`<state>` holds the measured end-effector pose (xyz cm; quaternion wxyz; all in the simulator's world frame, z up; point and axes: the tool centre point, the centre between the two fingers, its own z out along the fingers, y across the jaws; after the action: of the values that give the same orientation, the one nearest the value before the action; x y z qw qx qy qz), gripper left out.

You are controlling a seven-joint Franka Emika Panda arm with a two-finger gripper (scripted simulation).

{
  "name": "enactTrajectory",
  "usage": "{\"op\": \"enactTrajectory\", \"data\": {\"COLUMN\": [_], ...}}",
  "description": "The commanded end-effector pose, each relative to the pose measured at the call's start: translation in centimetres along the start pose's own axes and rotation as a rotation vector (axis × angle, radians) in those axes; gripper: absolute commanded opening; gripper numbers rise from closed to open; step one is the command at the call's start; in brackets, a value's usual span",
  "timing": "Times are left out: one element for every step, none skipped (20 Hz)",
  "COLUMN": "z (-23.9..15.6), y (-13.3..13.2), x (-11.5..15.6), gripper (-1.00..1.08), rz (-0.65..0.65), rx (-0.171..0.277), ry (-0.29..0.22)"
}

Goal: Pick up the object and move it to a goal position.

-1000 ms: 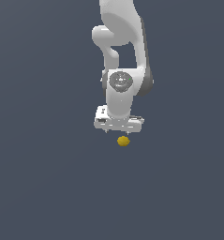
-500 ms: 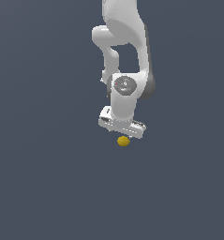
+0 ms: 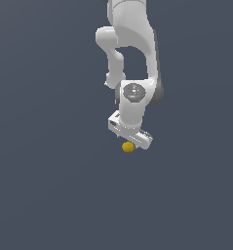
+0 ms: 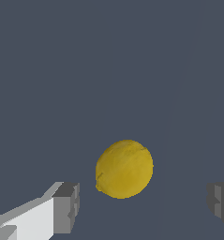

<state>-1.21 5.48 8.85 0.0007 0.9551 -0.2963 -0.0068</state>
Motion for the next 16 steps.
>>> {"op": "enactTrajectory", "data": {"z": [0.31, 0.42, 0.51, 0.6, 0.68, 0.75, 0.81, 0.87, 0.91, 0.95, 0.98, 1.0, 1.01, 1.02, 1.0, 1.04], "y": [-0.2, -0.26, -0.32, -0.38, -0.42, -0.47, -0.5, -0.54, -0.57, -0.59, -0.6, -0.62, -0.62, -0.62, -0.62, -0.62], "x": [-0.14, -0.19, -0.24, -0.28, -0.32, -0.36, -0.39, -0.42, -0.44, -0.46, -0.47, -0.48, -0.49, -0.49, -0.49, -0.49], "gripper": [1.0, 1.0, 1.0, 1.0, 1.0, 1.0, 1.0, 1.0, 1.0, 1.0, 1.0, 1.0, 1.0, 1.0, 1.0, 1.0], "rz": [0.05, 0.066, 0.08, 0.094, 0.106, 0.117, 0.126, 0.135, 0.142, 0.148, 0.152, 0.155, 0.157, 0.158, 0.154, 0.154], "rx": [0.002, 0.003, 0.003, 0.004, 0.004, 0.005, 0.005, 0.005, 0.006, 0.006, 0.006, 0.006, 0.006, 0.006, 0.006, 0.006], "ry": [0.004, 0.005, 0.006, 0.007, 0.008, 0.009, 0.01, 0.01, 0.011, 0.011, 0.012, 0.012, 0.012, 0.012, 0.012, 0.012]}}
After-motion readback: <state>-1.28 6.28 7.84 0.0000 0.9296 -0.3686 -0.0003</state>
